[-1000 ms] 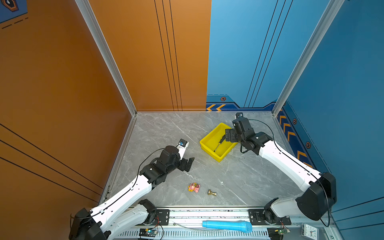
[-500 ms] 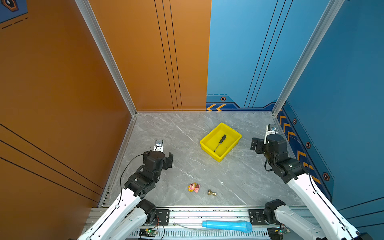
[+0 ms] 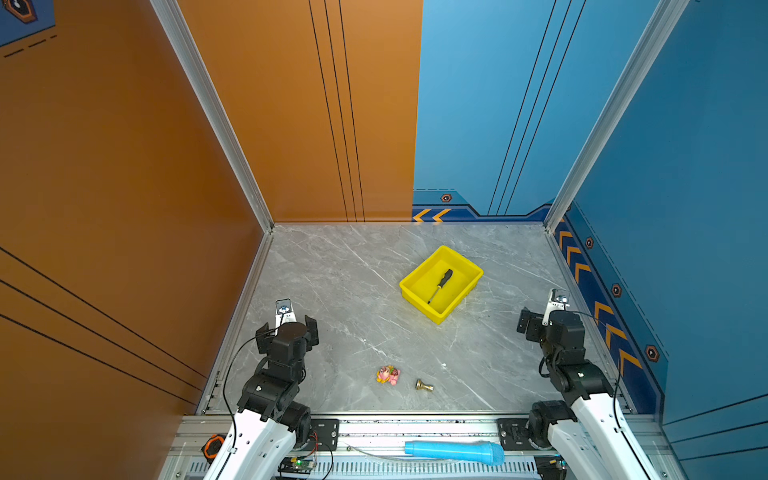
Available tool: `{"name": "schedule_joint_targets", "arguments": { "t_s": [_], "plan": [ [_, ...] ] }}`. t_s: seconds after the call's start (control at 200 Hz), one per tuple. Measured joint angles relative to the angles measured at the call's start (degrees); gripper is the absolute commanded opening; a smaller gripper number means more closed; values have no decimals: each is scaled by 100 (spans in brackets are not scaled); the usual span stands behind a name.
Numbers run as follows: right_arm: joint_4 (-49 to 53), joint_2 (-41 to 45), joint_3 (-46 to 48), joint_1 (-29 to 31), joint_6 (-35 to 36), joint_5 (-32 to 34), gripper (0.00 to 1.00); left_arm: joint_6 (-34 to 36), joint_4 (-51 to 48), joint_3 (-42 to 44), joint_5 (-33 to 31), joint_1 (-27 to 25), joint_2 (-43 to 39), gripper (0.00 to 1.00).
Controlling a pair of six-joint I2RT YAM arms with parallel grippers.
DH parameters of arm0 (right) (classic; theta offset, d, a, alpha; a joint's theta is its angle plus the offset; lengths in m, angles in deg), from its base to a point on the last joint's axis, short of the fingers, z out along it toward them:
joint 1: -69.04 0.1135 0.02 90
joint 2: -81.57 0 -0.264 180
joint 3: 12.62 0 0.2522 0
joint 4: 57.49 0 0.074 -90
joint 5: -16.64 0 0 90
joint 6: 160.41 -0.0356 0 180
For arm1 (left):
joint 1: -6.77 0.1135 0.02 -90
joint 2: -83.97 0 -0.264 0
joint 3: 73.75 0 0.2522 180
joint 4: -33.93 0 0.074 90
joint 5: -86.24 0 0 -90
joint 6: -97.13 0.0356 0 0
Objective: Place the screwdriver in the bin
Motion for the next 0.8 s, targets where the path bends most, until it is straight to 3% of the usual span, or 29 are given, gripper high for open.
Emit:
{"name": "schedule_joint_targets", "arguments": {
  "t_s": [0.391, 0.596, 0.801],
  "plan": [
    [-1091, -210, 1010, 125, 247, -372, 100, 238, 570, 420, 85, 494, 586, 98],
    [-1797, -269, 1325, 262, 271, -417, 100, 275, 1613, 732, 452, 708, 1049, 98],
    [-2889, -1036, 1344, 267, 313, -417, 100, 234, 2623, 955, 608, 811, 1899, 98]
  ]
}}
